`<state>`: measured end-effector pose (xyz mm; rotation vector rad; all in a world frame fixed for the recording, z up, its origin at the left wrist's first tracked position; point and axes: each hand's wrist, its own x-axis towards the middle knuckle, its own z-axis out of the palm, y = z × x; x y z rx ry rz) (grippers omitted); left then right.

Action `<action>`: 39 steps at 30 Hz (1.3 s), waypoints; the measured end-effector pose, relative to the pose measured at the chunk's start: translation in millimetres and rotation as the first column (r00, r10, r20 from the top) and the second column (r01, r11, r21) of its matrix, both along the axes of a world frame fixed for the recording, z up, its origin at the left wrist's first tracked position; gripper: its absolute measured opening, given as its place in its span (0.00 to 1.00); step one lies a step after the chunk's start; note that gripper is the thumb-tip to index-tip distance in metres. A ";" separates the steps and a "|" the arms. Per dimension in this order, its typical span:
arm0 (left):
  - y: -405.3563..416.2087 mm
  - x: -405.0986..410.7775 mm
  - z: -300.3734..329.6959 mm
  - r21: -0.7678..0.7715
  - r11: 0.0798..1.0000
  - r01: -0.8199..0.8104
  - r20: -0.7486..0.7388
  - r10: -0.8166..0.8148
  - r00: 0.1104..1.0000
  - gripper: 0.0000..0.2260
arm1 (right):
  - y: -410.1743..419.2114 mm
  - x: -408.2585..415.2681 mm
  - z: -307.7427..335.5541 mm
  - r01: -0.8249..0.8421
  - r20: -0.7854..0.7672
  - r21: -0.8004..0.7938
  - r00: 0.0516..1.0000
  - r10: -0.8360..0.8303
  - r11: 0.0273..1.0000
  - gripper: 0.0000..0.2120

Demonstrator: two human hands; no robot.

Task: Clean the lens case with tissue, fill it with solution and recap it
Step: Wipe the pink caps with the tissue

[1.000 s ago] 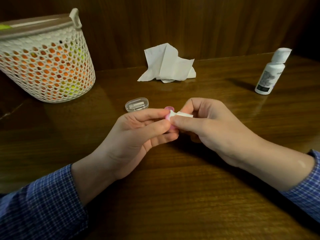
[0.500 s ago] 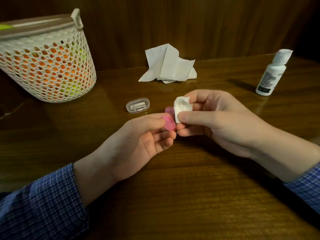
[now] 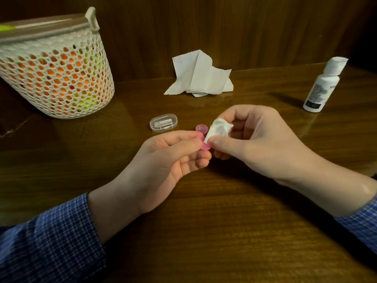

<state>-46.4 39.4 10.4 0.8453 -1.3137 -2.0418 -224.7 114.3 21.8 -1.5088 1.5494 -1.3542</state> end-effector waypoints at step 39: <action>8.3 10.2 3.5 -0.720 0.654 0.234 0.324 0.018 0.946 0.08 | 4.3 7.1 -11.8 -0.034 -0.422 -0.345 0.898 -0.123 0.938 0.03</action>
